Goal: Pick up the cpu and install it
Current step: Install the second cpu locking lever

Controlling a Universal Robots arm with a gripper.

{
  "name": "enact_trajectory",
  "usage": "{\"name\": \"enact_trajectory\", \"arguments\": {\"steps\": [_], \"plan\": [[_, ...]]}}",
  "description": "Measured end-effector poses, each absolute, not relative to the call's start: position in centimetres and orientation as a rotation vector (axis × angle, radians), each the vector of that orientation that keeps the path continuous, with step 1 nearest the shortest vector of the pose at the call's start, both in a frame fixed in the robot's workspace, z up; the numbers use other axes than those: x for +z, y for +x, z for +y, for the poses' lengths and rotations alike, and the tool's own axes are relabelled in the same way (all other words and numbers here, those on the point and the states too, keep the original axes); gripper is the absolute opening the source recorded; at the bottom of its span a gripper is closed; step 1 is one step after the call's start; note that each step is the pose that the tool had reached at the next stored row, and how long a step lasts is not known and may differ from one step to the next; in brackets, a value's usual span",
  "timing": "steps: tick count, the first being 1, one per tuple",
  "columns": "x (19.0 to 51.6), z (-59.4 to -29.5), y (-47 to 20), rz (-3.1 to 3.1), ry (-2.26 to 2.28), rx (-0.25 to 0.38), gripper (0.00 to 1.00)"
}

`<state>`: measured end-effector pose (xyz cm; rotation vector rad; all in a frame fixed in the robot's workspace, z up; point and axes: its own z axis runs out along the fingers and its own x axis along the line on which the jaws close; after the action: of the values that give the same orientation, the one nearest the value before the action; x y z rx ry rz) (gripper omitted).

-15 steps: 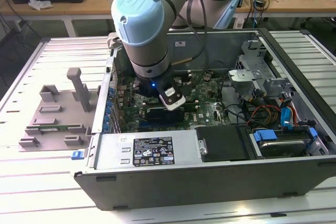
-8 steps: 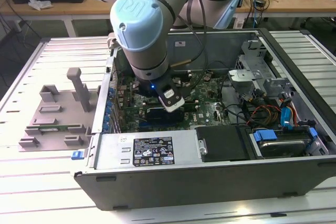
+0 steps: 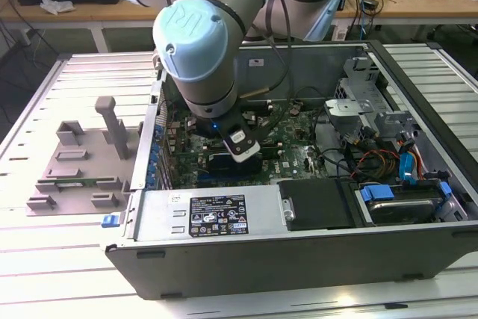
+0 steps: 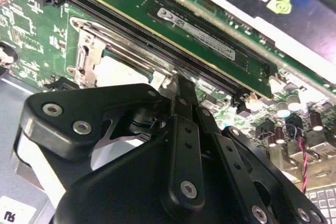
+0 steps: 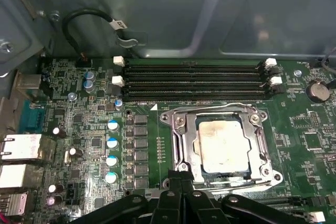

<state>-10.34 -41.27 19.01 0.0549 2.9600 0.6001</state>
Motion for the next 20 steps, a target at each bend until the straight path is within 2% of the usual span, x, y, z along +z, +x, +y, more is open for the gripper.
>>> {"name": "enact_trajectory", "arguments": {"steps": [9, 14, 16, 20], "plan": [[18.8, -41.3, -10.5, 2.957, 0.055, 0.609, 0.11], [20.4, -41.2, -10.5, 2.958, 0.054, 0.603, 0.11], [21.6, -41.2, -10.5, 2.961, 0.054, 0.587, 0.11], [22.5, -41.2, -10.5, 2.981, 0.053, 0.509, 0.11]]}}
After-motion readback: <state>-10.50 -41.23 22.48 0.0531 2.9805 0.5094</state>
